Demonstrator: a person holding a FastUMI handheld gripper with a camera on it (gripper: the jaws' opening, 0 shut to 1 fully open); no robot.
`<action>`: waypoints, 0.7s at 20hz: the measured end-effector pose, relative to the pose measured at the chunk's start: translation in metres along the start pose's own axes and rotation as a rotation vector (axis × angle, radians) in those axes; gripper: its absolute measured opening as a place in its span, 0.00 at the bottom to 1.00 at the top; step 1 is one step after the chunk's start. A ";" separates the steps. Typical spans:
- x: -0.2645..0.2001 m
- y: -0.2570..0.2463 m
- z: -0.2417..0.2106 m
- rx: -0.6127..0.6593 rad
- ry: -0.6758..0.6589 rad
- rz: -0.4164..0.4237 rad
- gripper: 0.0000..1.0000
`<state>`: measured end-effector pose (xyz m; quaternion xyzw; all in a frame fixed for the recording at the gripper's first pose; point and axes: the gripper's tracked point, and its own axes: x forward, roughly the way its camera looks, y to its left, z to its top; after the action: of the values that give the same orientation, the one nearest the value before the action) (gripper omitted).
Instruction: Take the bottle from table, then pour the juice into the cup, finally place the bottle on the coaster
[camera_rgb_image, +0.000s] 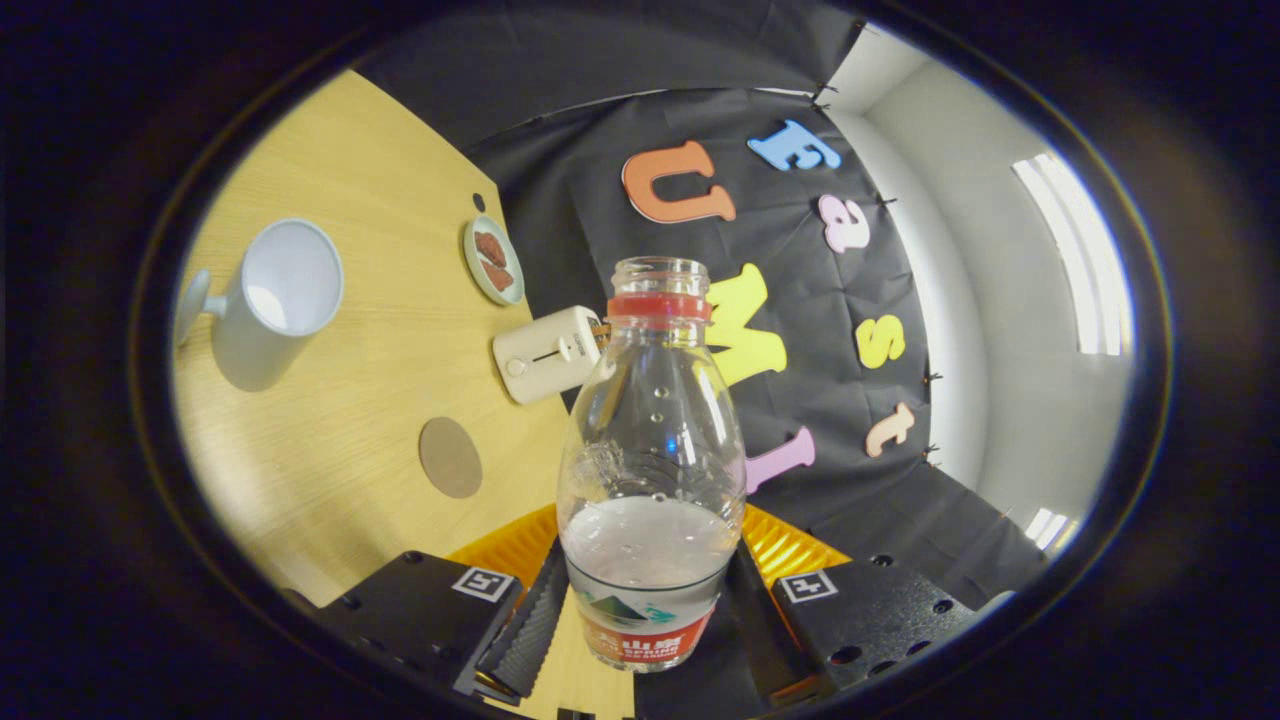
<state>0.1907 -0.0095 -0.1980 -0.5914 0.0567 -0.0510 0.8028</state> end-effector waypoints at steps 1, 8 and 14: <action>-0.001 0.000 0.002 -0.010 0.001 -0.002 0.81; -0.003 0.003 0.018 -0.209 -0.014 -0.065 0.81; -0.010 0.013 0.033 -0.268 -0.030 -0.049 0.82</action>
<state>0.1860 0.0270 -0.2000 -0.6951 0.0364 -0.0537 0.7160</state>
